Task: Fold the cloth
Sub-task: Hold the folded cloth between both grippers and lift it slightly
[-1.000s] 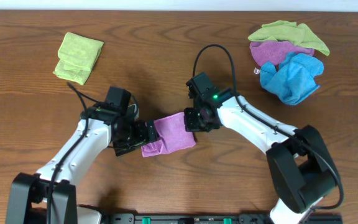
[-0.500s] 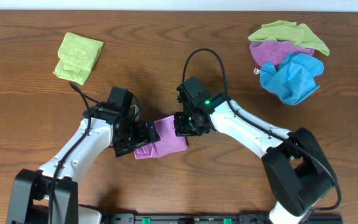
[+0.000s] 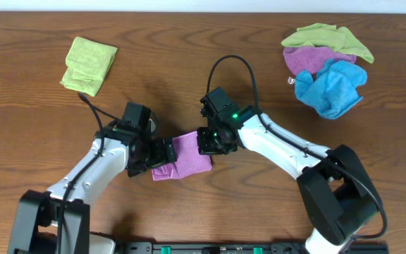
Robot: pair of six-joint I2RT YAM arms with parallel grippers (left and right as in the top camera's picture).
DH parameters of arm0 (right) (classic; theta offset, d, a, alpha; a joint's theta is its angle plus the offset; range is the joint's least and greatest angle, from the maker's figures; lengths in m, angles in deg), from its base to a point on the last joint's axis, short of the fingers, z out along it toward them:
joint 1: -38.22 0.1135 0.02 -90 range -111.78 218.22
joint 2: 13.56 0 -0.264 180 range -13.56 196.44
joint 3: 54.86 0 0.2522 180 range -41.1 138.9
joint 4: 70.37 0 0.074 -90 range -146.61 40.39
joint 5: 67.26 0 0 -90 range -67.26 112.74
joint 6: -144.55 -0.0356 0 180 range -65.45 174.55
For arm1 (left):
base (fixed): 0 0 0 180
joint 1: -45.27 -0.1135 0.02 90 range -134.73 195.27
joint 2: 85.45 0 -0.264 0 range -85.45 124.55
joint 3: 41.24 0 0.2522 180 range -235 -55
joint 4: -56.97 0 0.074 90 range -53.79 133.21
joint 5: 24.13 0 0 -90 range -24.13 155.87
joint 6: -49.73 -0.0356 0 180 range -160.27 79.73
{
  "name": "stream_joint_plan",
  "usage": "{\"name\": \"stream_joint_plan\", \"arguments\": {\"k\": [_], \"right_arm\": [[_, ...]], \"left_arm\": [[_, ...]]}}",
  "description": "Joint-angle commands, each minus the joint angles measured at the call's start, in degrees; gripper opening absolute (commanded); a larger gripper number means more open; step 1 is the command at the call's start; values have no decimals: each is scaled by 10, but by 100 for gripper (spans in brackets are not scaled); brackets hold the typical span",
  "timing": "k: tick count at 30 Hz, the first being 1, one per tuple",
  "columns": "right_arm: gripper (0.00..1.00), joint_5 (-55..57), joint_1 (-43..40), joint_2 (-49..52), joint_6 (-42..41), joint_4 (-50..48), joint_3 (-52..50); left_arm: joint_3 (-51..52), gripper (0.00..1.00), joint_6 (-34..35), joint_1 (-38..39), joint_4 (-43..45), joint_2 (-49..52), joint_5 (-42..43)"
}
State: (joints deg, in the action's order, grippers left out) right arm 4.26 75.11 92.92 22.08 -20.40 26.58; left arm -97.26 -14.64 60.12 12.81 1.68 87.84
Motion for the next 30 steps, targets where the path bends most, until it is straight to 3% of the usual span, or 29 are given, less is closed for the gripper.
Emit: {"name": "stream_joint_plan", "arguments": {"k": [1, 9, 12, 14, 17, 30], "right_arm": [[1, -6, 3, 8, -5, 0, -4], [1, -48, 6, 8, -5, -6, -4], [1, -56, 14, 8, -5, -13, -4], [1, -56, 22, 8, -5, -16, -4], [1, -51, 23, 8, -2, -15, -4], [1, 31, -85, -37, 30, 54, -3]], "left_arm": [[31, 98, 15, 2, 23, 7, 28], [70, 96, 53, 2, 87, 7, 71], [71, 100, 53, 2, 87, 7, 71], [71, 88, 56, 2, 86, 7, 71], [72, 87, 57, 2, 83, 7, 70], [72, 92, 57, 2, 69, 7, 61]]}}
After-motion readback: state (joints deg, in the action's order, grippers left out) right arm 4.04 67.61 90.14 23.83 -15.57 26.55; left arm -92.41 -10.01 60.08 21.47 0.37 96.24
